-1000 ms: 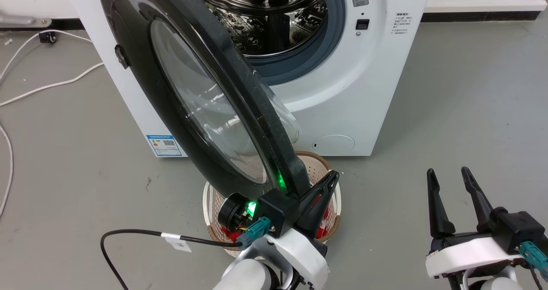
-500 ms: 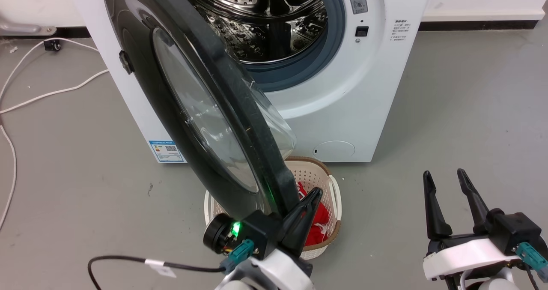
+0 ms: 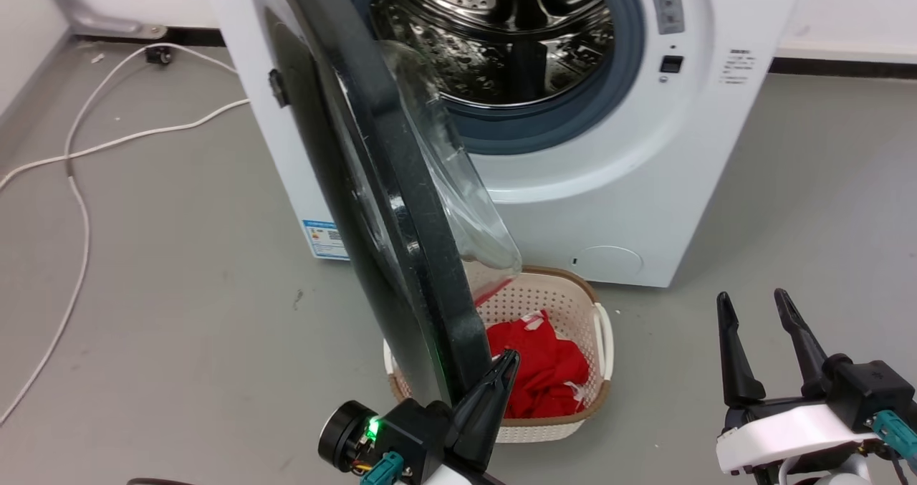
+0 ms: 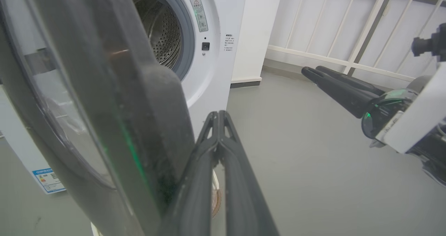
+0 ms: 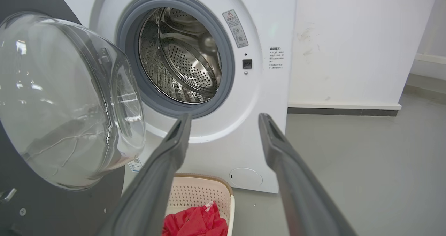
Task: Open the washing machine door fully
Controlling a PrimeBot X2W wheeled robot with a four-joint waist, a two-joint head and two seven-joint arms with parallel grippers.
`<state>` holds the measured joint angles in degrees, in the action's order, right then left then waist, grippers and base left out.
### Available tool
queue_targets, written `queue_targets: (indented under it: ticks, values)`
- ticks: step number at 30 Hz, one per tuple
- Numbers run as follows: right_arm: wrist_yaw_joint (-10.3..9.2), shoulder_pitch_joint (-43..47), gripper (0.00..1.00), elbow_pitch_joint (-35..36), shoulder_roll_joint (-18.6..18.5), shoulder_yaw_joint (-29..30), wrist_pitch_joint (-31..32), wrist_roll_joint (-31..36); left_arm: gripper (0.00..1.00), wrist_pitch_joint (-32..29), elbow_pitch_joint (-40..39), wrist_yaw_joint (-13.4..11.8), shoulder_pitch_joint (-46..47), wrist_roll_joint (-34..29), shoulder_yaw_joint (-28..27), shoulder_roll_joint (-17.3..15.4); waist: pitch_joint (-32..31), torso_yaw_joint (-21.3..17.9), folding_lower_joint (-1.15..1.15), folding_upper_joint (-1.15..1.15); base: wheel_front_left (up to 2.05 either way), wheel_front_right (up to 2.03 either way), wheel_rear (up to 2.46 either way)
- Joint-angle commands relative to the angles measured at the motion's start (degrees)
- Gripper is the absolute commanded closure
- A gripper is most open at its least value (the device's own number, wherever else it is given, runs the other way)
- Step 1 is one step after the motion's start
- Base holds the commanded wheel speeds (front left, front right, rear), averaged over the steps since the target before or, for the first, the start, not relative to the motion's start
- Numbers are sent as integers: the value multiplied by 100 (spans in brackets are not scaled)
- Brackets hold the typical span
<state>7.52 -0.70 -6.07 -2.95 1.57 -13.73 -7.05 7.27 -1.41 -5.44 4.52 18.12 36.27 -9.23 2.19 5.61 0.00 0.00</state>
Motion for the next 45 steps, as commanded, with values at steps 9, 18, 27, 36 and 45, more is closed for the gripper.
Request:
queue_targets:
  ticks: [9, 18, 27, 36, 45]
  values:
    - [-6, 102, 0, 143, 13, 72, 109, 71, 100, 119, -226, -230, -287, -87, -58, -167, -8, 836, 0, 0, 0, 0, 0]
    - [-5, 107, 0, 251, 13, 98, 197, 96, 100, 171, -498, -407, -504, -108, -62, -248, 96, 1666, 0, 0, 0, 0, 0]
    - [-5, 37, 0, 321, 11, 103, 281, 135, 100, 298, -454, -691, -620, 10, -440, -361, 203, 2198, 0, 0, 0, 0, 0]
    - [-6, -51, 0, 383, 11, 48, 396, 220, 100, 659, -87, -913, -327, 386, -1476, -579, 376, 2184, 0, 0, 0, 0, 0]
    - [-5, -101, 0, 455, 12, 82, 466, 288, 100, 799, 395, -915, 42, 659, -2827, -826, 522, 1927, 0, 0, 0, 0, 0]
